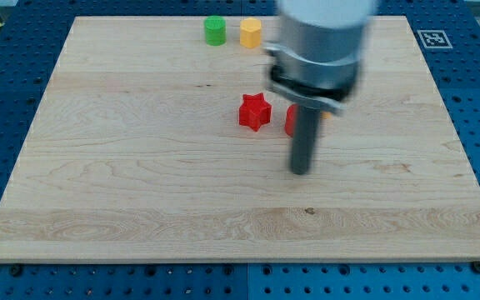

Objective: Slide the yellow heart closer to the yellow hexagon and green circle

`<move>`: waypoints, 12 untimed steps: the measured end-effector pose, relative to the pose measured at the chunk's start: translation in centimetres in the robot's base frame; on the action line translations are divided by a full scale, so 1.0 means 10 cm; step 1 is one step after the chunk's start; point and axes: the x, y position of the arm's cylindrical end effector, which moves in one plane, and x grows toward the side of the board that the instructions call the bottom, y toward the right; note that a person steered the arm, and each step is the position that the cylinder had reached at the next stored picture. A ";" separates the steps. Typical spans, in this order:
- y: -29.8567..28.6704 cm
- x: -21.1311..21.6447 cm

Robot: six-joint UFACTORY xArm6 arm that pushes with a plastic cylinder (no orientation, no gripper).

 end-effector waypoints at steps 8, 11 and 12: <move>-0.35 -1.31; -0.76 -1.51; -0.81 -1.74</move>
